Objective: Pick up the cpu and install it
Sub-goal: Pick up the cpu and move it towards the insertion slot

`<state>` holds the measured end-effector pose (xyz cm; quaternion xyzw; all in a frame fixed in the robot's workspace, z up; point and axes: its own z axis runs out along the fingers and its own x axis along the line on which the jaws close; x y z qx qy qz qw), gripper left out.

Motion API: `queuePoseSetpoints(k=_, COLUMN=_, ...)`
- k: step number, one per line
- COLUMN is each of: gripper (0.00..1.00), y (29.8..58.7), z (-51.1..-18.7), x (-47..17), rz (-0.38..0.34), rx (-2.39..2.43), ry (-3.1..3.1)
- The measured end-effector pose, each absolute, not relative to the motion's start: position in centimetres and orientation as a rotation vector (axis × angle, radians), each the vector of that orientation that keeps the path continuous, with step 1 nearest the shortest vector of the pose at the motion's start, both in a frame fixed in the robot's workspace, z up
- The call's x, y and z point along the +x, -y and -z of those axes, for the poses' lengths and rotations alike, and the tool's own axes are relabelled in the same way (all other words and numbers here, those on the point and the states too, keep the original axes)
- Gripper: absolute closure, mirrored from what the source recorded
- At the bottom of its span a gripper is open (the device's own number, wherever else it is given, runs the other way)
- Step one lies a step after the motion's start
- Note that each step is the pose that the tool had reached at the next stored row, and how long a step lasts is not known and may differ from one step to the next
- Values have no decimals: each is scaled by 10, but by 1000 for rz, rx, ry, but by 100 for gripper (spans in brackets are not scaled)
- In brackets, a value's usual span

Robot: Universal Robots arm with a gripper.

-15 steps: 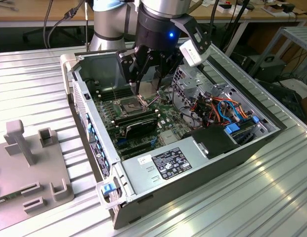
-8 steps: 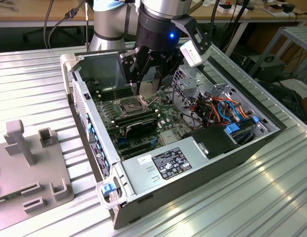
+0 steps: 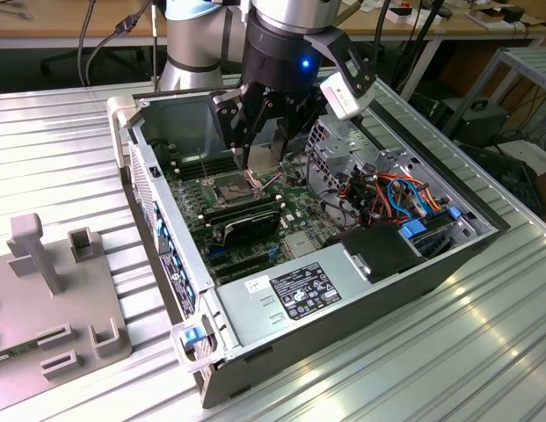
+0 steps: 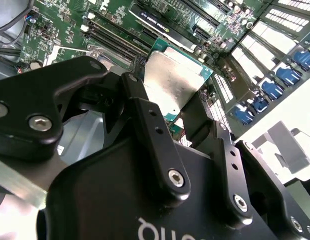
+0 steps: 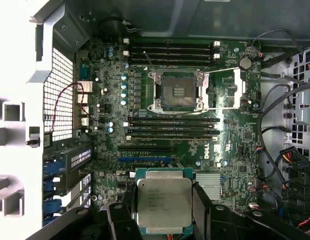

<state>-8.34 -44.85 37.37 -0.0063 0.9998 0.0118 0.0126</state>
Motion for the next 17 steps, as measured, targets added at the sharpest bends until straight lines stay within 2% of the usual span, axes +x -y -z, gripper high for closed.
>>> queuePoseSetpoints(k=10, gripper=45, y=440, z=-364, x=-83, rz=-40, rx=-19, ry=-3116)
queuePoseSetpoints(k=13, gripper=45, y=413, z=-342, x=-83, rz=-83, rx=-19, ry=-3115)
queuePoseSetpoints(k=17, gripper=45, y=410, z=-341, x=-83, rz=-83, rx=-19, ry=-3115)
